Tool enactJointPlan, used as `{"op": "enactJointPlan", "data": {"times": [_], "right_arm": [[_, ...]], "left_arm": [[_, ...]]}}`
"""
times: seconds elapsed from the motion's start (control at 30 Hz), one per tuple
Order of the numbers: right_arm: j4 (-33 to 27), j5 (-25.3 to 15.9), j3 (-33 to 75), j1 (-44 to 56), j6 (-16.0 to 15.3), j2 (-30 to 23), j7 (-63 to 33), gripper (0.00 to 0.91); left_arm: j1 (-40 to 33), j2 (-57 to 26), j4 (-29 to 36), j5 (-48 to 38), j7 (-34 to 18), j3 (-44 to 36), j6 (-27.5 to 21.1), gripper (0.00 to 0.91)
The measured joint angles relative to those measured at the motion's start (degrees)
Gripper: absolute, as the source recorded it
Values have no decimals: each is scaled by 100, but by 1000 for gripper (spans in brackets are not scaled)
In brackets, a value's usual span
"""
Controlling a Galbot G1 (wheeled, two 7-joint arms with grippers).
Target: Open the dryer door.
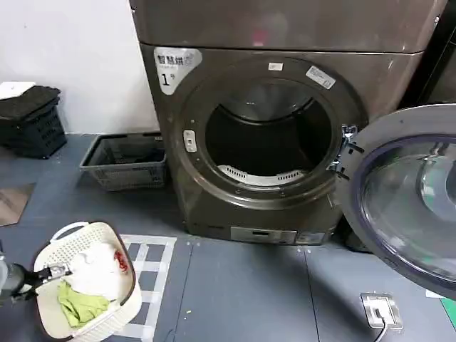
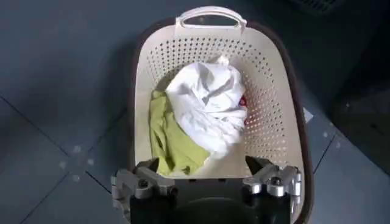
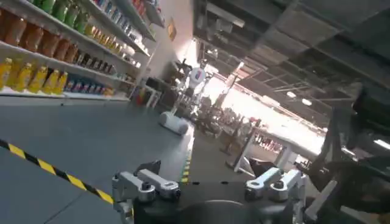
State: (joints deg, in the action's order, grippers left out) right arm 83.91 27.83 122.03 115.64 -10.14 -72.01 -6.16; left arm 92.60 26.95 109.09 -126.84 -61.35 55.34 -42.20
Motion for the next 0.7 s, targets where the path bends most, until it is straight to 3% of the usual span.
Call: {"op": "enactJointPlan", "data": {"times": [0.7], "right_arm": [[-22, -21, -16, -20, 45, -18, -9, 907]], "left_arm": [[-7, 35, 76, 57, 3, -75, 0, 907]]}}
